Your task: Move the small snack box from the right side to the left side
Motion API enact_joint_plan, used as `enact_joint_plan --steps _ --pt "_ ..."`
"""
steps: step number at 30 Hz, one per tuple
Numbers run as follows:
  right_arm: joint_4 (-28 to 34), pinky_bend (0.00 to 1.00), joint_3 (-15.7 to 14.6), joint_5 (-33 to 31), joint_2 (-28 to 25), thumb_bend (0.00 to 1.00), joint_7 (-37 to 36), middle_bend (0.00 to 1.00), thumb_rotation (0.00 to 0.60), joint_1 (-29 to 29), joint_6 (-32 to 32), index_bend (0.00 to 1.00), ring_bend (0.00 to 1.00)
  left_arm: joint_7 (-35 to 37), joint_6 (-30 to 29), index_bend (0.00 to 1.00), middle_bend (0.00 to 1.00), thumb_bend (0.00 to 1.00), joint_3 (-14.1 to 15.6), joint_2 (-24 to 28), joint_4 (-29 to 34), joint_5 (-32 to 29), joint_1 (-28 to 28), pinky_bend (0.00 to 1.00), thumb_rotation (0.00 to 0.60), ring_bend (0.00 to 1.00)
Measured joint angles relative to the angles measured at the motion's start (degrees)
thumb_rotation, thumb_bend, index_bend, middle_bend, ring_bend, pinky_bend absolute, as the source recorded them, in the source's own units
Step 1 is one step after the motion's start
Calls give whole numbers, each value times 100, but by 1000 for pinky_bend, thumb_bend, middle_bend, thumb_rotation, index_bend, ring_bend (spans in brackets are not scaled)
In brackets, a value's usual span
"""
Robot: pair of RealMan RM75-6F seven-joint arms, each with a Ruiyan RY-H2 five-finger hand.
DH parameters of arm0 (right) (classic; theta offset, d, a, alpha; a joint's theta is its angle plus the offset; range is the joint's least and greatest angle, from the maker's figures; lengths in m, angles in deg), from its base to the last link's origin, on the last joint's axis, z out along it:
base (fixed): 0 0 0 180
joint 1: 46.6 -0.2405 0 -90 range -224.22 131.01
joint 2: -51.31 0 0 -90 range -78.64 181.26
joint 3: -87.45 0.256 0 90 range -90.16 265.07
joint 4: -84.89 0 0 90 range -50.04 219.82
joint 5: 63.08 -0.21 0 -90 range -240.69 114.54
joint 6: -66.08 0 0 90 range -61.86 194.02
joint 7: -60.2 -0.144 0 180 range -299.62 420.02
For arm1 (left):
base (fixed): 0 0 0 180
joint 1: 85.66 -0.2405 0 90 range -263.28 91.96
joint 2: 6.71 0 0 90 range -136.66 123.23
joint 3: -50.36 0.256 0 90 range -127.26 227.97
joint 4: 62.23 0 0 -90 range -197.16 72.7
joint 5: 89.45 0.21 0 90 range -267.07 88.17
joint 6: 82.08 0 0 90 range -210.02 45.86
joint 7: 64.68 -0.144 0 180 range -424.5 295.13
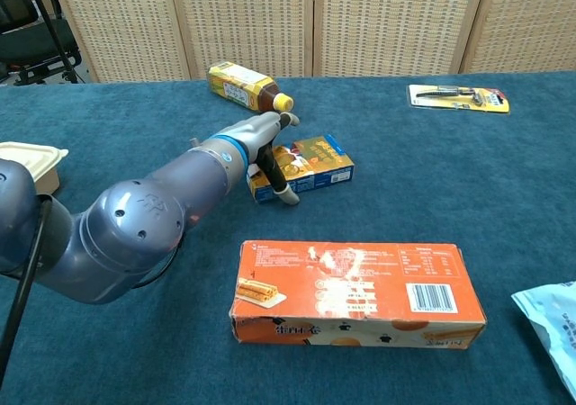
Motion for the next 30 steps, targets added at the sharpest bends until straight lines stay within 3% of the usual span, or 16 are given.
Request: enact_joint_plan --steps 2,5,17,23,30 --pt "-1 0 15 6 -3 0 -5 0 600 8 17 0 0 70 -124 552 473 139 5 -19 -23 139 -6 529 600 403" --pt "8 0 22 30 -6 0 -12 0 600 17 44 0 0 202 -363 600 509 165 24 -21 -23 388 -52 559 600 440" --pt "77 0 35 123 -24 0 26 0 600 52 115 0 0 305 -704 611 518 183 108 658 1036 742 -516 566 600 449" --pt "126 0 16 209 -27 0 75 0 600 66 147 0 0 439 -1094 611 518 181 300 1400 2024 1121 -1040 566 600 449" --pt "196 0 -25 349 -30 0 174 0 600 111 115 0 0 720 -1619 611 518 179 636 2831 3322 1541 -2002 566 600 450"
